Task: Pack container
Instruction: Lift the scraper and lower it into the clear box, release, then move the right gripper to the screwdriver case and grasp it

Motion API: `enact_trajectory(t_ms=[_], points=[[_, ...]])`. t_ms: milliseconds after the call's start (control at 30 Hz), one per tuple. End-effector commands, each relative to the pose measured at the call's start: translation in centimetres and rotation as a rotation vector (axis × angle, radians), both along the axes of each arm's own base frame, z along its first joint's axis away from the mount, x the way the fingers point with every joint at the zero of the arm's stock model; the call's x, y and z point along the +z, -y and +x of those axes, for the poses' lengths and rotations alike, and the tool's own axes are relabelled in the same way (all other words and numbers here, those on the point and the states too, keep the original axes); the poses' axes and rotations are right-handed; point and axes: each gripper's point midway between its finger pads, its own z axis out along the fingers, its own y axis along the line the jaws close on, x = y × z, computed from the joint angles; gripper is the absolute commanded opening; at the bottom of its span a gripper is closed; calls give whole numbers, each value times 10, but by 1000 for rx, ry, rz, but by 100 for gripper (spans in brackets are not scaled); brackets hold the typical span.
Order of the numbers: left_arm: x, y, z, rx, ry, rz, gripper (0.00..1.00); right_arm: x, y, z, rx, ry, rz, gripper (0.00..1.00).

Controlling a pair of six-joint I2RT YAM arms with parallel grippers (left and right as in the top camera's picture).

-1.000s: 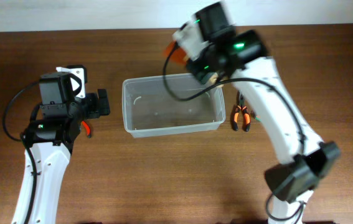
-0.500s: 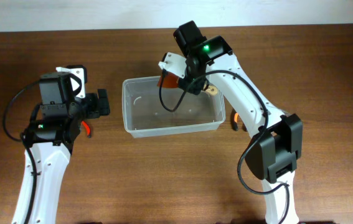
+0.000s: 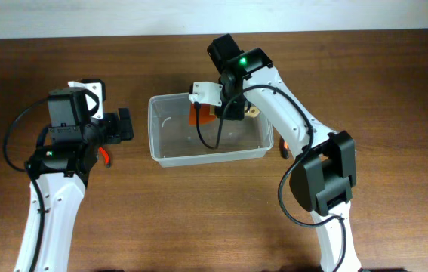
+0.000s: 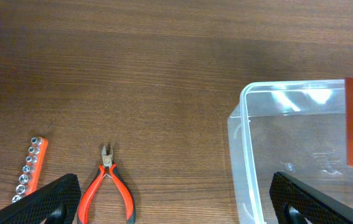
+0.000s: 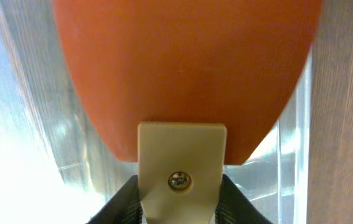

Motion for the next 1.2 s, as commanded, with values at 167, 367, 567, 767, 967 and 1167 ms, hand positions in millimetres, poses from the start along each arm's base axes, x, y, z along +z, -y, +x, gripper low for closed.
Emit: enact_trajectory(t_ms=[167, 367, 567, 767, 967, 1167], points=[[5, -4, 4, 17, 13, -1, 99, 74, 22, 28, -303, 187, 6, 99], [5, -4, 4, 17, 13, -1, 99, 158, 70, 33, -615, 253, 145, 99], [5, -4, 4, 17, 13, -1, 99, 160, 194, 41, -1079, 186, 169, 99], [5, -4, 4, 17, 13, -1, 99, 126, 277, 38, -1255, 72, 159, 99], [5, -4, 4, 17, 13, -1, 99, 64, 311, 6, -1174, -102, 18, 99], [5, -4, 4, 17, 13, -1, 99, 10, 303, -24, -861, -234, -94, 99]])
